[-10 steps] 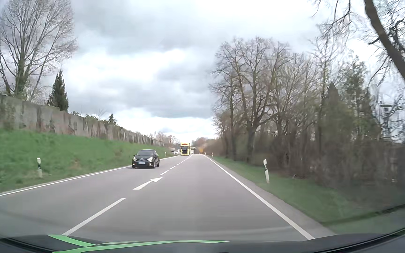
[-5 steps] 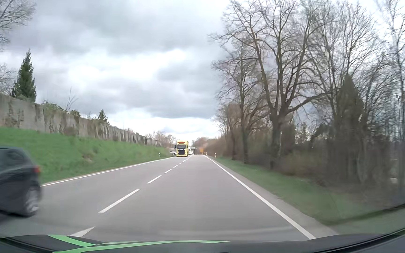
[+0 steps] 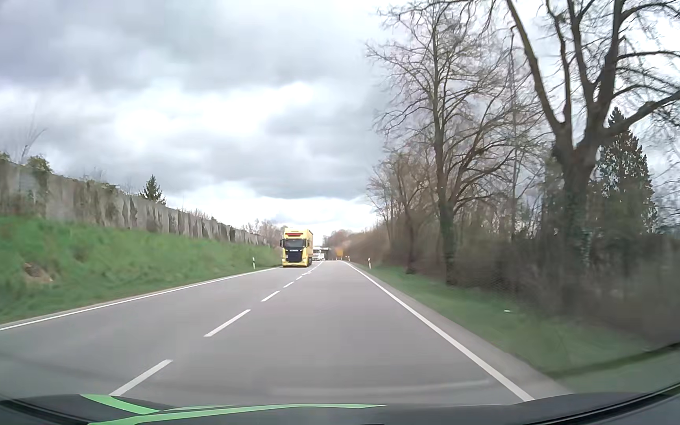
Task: Follow the waypoints while adhering to traffic rules and regulations
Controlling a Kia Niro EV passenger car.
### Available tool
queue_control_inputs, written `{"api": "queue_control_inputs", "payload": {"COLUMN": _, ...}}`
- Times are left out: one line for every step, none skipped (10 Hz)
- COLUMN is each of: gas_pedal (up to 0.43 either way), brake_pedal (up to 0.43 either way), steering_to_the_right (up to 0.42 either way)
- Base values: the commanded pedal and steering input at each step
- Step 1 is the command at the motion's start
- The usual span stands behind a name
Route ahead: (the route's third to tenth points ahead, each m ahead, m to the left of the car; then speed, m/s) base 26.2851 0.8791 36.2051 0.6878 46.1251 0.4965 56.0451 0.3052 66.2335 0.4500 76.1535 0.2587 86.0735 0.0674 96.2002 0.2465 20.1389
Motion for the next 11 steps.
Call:
{"api": "queue_control_inputs", "payload": {"gas_pedal": 0.157, "brake_pedal": 0.000, "steering_to_the_right": 0.000}}
{"api": "queue_control_inputs", "payload": {"gas_pedal": 0.157, "brake_pedal": 0.000, "steering_to_the_right": 0.000}}
{"api": "queue_control_inputs", "payload": {"gas_pedal": 0.157, "brake_pedal": 0.000, "steering_to_the_right": 0.000}}
{"api": "queue_control_inputs", "payload": {"gas_pedal": 0.157, "brake_pedal": 0.000, "steering_to_the_right": 0.001}}
{"api": "queue_control_inputs", "payload": {"gas_pedal": 0.157, "brake_pedal": 0.000, "steering_to_the_right": 0.001}}
{"api": "queue_control_inputs", "payload": {"gas_pedal": 0.157, "brake_pedal": 0.000, "steering_to_the_right": 0.001}}
{"api": "queue_control_inputs", "payload": {"gas_pedal": 0.157, "brake_pedal": 0.000, "steering_to_the_right": 0.001}}
{"api": "queue_control_inputs", "payload": {"gas_pedal": 0.157, "brake_pedal": 0.000, "steering_to_the_right": 0.001}}
{"api": "queue_control_inputs", "payload": {"gas_pedal": 0.157, "brake_pedal": 0.000, "steering_to_the_right": 0.001}}
{"api": "queue_control_inputs", "payload": {"gas_pedal": 0.157, "brake_pedal": 0.000, "steering_to_the_right": 0.001}}
{"api": "queue_control_inputs", "payload": {"gas_pedal": 0.157, "brake_pedal": 0.000, "steering_to_the_right": 0.002}}
